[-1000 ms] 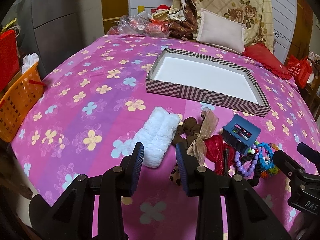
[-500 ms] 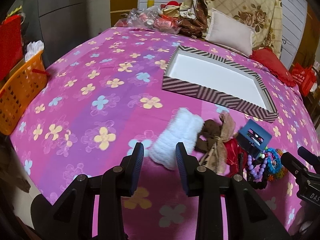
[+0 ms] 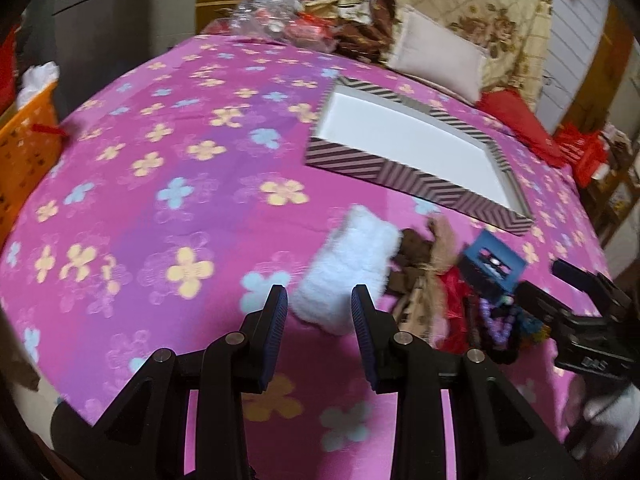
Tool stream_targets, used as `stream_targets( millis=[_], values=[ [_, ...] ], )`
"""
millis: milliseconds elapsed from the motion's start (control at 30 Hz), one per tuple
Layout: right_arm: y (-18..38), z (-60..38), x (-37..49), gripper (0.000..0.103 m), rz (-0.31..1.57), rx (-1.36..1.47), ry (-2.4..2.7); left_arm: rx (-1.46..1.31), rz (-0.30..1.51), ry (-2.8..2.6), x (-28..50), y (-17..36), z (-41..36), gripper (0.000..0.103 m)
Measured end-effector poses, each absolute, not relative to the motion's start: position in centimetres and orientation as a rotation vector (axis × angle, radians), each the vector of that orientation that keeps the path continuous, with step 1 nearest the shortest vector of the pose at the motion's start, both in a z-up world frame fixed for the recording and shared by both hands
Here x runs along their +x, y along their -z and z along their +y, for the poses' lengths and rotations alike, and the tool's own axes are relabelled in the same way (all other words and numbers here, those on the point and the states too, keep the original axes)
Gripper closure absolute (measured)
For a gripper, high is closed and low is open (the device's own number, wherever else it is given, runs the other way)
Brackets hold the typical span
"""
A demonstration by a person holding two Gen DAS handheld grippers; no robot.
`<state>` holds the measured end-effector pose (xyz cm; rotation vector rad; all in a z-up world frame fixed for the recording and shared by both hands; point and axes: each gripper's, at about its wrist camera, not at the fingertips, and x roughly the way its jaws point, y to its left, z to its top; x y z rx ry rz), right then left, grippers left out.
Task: Organize jewelry
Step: 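Grasp the white fluffy scrunchie with left tool while right tool grasps the blue claw clip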
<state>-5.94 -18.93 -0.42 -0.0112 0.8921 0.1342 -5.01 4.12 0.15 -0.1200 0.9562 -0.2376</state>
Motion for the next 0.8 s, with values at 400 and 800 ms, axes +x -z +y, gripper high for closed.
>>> stream_targets(
  millis=[400,800],
  values=[
    [1.9,-18.1,-3.8,0.001,0.955,-0.080,-0.177,-0.048,1.006,0.325,-3.8,1.1,2.4,0.060],
    [3.3,-18.4,-2.3,0.045,1.016,-0.040,-0.234,-0.020,1.004,0.344,-2.8,1.8,2.3,0.067]
  ],
)
